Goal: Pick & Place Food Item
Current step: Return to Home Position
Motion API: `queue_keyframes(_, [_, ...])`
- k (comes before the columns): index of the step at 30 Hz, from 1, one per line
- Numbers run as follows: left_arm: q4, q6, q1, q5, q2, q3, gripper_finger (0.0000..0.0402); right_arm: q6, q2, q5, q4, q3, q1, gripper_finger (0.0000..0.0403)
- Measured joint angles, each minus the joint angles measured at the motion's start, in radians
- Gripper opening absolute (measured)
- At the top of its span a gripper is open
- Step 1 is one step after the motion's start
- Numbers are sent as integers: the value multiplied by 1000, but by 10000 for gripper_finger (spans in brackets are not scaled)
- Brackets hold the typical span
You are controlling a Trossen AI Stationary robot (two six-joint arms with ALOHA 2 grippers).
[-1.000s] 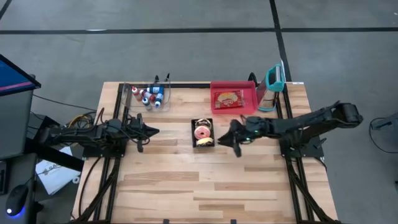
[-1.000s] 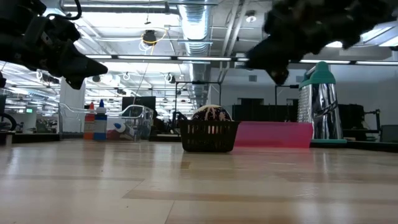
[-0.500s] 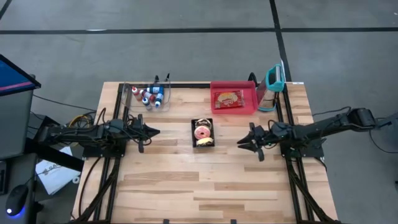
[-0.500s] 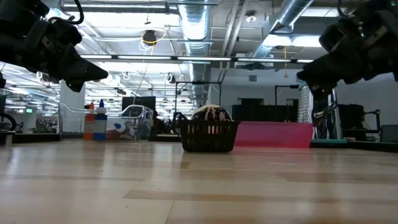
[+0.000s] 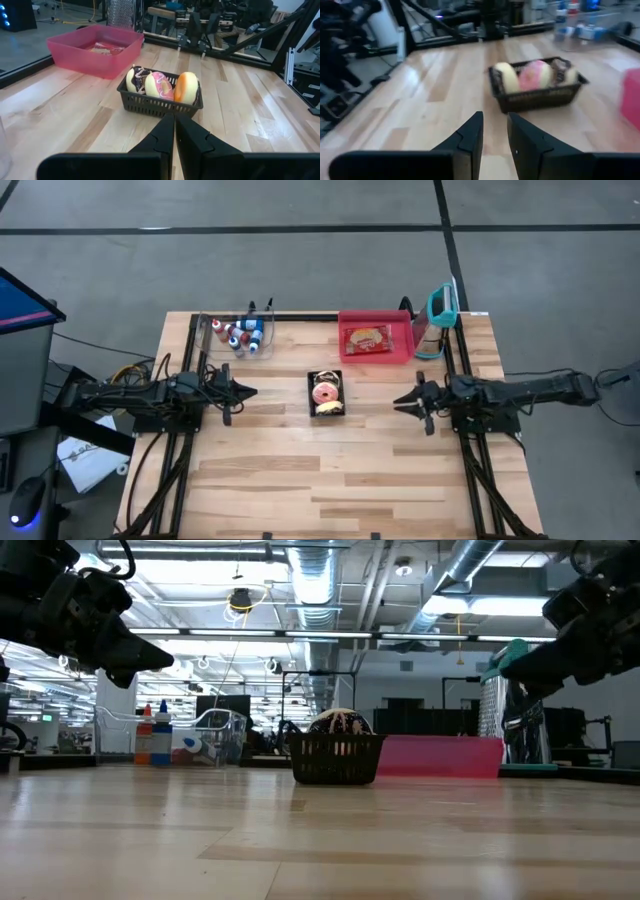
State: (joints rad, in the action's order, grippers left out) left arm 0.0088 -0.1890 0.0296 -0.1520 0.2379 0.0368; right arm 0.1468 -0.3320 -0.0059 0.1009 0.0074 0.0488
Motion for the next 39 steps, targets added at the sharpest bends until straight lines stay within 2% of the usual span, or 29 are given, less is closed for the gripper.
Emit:
queue_keyframes(2, [0,0,0,0,0,0,12,0,98,36,-82,0,6,82])
queue_keyframes(5, [1,0,0,0,0,0,12,-8,176,27,-85,0,14,82])
queue_keyframes(13, [0,0,0,0,0,0,12,-26,263,10,-87,0,17,82])
queue_keyframes(18, [0,0,0,0,0,0,12,67,330,6,-88,0,30,82])
queue_keyframes(39, [9,0,0,0,0,0,12,56,311,6,-89,-1,36,82])
